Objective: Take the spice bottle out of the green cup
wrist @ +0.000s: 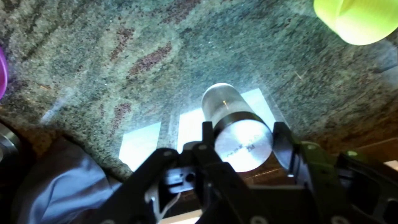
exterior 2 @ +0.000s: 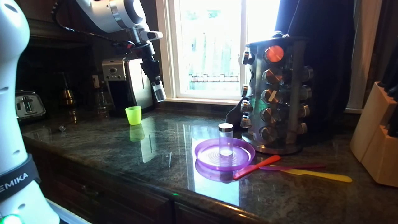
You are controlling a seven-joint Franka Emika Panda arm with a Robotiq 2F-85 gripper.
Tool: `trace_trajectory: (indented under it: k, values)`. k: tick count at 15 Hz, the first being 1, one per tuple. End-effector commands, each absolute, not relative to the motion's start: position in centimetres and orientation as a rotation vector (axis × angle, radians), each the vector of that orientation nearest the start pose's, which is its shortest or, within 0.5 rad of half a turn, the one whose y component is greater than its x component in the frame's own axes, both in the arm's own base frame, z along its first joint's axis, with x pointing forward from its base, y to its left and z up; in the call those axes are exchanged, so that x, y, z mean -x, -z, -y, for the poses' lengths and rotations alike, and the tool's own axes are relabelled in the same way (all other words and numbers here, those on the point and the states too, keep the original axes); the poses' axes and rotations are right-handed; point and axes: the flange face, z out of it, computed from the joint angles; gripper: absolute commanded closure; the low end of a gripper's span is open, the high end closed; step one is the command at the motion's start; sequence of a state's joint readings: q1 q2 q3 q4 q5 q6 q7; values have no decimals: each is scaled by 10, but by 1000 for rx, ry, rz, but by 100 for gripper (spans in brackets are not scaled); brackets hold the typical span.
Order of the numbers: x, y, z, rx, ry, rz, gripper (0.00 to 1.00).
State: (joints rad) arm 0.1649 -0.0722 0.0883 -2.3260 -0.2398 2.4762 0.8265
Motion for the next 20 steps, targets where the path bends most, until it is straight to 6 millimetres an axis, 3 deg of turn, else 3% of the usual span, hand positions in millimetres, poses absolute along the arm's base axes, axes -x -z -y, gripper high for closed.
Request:
trace_trajectory:
  k: [1,2,3,6,7,9,16,20]
  values:
    - [-475,-383,-76,2999,490,-617,75]
    - [-473,-380,-63,2958,485,-588,75]
    - [-490,-380,-82,3011,464,-623,50]
    - [-483,-376,-60,2981,466,-600,50]
    - [-483,-377,-60,2979,467,-599,75]
    - [-483,-369,-49,2984,419,-609,75]
    - [-459,-336,27,2974,297,-645,75]
    - [-448,-312,54,2976,255,-598,75]
